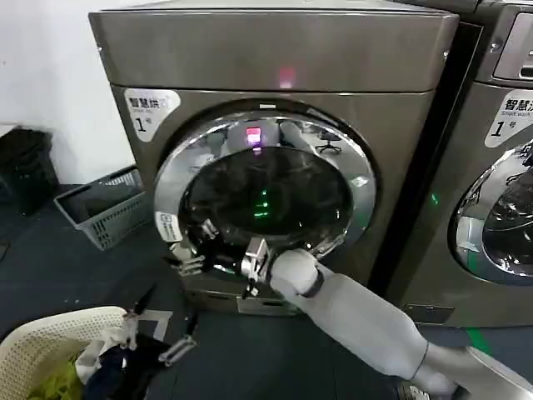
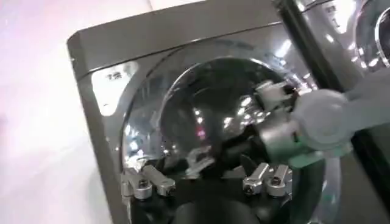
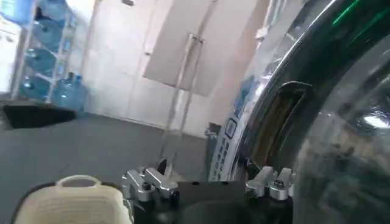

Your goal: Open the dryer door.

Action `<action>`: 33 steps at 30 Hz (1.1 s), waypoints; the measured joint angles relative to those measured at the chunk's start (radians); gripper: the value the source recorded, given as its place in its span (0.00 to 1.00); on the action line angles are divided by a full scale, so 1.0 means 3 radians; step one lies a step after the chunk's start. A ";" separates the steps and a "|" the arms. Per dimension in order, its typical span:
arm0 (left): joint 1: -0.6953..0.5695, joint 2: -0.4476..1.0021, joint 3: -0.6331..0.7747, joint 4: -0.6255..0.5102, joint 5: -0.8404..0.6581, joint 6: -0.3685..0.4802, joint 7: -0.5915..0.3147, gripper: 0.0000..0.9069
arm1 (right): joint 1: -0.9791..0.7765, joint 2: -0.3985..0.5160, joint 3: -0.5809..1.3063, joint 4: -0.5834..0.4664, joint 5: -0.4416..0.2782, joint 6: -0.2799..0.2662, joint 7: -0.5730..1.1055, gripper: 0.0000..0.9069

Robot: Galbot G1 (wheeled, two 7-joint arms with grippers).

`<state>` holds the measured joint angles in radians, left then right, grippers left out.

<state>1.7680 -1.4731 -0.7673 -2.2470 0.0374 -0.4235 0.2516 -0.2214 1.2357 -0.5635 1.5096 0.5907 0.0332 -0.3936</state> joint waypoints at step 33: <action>-0.0507 0.0810 -0.1153 0.0446 -0.0352 0.0430 0.0260 1.00 | -0.0084 -0.0590 -0.0064 0.0721 0.0256 0.0095 -0.0606 1.00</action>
<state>1.6160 -1.2301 -1.1133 -2.1133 -0.0681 -0.2946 0.3294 -0.2466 1.0586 -0.5826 1.7260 0.6675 0.0617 -0.5755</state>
